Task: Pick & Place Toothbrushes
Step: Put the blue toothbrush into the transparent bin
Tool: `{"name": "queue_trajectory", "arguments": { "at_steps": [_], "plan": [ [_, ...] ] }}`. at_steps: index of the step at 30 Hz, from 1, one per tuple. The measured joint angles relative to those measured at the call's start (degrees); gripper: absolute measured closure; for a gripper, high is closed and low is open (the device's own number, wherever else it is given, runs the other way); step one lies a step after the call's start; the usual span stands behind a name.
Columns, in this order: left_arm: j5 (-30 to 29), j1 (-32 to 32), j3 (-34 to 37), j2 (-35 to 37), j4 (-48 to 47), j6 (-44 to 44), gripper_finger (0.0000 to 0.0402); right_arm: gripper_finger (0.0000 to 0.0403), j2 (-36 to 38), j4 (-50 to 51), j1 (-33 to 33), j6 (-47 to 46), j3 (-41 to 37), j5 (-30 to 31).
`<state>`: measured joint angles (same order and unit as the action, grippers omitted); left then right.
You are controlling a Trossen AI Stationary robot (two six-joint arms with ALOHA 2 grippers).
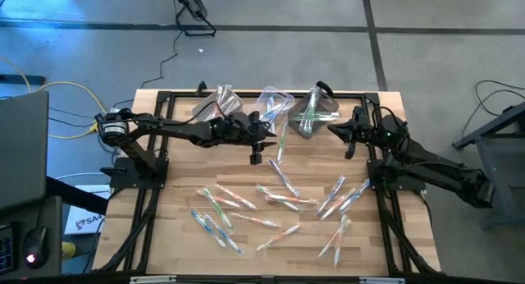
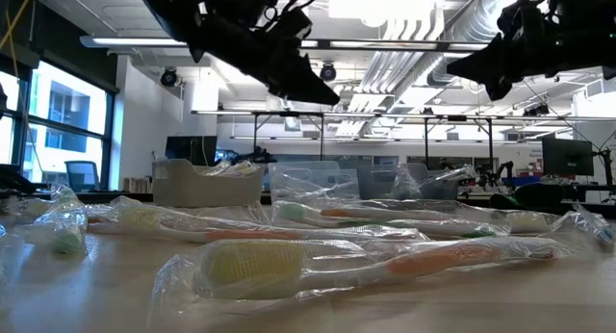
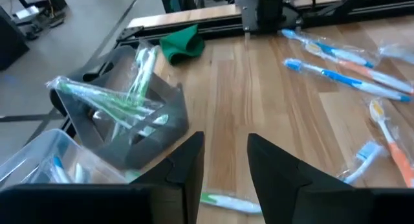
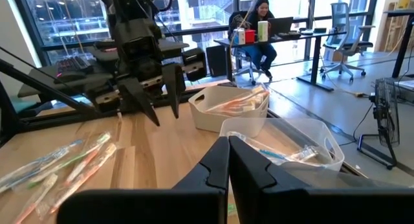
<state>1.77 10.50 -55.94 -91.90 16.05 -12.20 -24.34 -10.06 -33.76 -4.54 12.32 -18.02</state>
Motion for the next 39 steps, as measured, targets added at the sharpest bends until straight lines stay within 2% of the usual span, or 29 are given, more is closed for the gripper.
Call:
{"name": "queue_trajectory", "arguments": {
  "at_steps": [13, 18, 39],
  "plan": [
    [0.1, 0.0, 0.0, 0.0, 2.3, 1.7, 0.0284, 0.0401, 0.0, 0.2, 0.0, 1.2, 0.0, 0.0],
    [-2.7, 0.0, 0.0, 0.0, 1.8, 1.7, 0.0284, 0.0401, 0.0, 0.2, 0.0, 1.3, 0.0, 0.0],
    [-2.2, 0.0, 0.0, 0.0, -0.2, 2.4, 0.0284, 0.0401, 0.0, 0.2, 0.0, 1.3, 0.0, 0.0]
  ]
}}
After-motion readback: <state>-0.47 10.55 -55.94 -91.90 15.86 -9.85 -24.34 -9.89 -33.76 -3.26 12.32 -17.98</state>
